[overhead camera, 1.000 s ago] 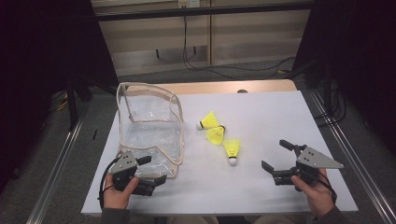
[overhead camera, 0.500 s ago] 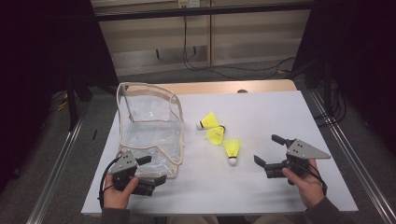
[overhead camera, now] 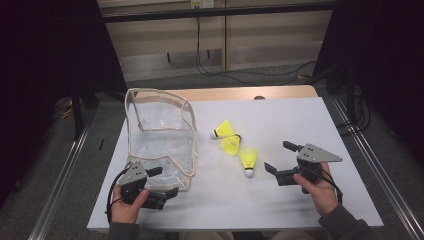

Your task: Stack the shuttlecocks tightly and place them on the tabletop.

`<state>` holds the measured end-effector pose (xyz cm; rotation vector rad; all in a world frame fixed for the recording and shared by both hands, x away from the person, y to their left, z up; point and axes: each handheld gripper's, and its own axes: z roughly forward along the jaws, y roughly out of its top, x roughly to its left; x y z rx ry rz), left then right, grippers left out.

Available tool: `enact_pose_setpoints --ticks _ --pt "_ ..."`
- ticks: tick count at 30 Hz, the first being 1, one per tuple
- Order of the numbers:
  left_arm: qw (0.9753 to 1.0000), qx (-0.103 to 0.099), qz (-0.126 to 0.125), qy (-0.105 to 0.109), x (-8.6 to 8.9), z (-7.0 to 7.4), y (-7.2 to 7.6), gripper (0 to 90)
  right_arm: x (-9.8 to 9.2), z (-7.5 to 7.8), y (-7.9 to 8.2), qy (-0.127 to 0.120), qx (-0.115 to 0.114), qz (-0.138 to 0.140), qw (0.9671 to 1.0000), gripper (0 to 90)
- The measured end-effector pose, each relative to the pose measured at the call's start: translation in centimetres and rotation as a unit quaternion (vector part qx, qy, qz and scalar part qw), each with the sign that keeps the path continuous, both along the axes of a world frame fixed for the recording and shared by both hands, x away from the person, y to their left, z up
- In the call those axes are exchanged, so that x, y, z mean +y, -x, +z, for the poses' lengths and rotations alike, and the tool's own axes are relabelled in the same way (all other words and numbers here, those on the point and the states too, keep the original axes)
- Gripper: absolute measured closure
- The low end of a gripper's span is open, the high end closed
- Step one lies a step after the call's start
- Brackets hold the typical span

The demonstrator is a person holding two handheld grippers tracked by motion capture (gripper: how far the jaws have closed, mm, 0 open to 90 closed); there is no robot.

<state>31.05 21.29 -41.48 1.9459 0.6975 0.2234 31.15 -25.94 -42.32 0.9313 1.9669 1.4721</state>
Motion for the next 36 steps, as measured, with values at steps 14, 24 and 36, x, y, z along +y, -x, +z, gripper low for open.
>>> enact_pose_setpoints --ticks 14,24,36 --pt "1.0000 0.000 -0.002 0.002 0.0 -0.1 -0.1 5.8 1.8 0.7 -1.9 0.007 0.024 0.005 0.9997 2.1" --pt "1.0000 0.001 -0.002 0.003 0.1 -0.2 -0.2 5.7 3.1 0.8 -3.4 0.012 0.050 0.015 0.9986 2.3" --pt "1.0000 0.002 -0.002 0.004 0.1 -0.2 -0.2 5.8 3.9 1.3 -4.8 0.022 0.057 0.011 0.9981 2.5"
